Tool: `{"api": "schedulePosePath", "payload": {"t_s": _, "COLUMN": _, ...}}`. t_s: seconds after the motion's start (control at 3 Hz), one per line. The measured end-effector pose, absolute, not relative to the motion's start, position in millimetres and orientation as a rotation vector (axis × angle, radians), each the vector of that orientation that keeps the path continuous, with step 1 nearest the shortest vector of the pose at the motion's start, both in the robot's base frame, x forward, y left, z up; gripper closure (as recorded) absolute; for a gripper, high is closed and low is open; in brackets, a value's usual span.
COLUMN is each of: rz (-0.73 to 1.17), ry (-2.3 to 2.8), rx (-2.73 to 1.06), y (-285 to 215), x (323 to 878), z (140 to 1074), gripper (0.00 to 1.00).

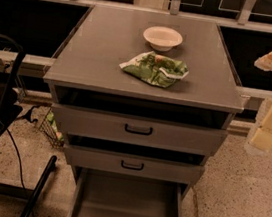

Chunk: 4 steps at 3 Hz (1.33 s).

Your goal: Place green jalapeno chip bag into bottom drawer

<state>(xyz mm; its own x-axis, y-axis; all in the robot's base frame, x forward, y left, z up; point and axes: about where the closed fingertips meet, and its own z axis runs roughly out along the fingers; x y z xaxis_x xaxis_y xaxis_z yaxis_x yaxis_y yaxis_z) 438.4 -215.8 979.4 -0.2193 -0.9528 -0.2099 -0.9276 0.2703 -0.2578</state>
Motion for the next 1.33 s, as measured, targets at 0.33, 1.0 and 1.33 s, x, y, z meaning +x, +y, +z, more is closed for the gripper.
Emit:
{"api": "schedulePosePath", "payload": {"t_s": 0.33, "rz": -0.109, "ry": 2.223, "rx": -1.718, "y": -216, "x": 438, "z": 979, "gripper": 0.00}}
{"api": "schedulePosePath", "payload": {"t_s": 1.0, "rz": -0.120, "ry": 2.251, "rx": -1.609, "y": -222, "x": 458, "z": 976, "gripper": 0.00}}
{"api": "schedulePosePath", "payload": {"t_s": 1.33, "rz": -0.106, "ry": 2.268, "rx": -1.513, "y": -225, "x": 487, "z": 969, "gripper": 0.00}}
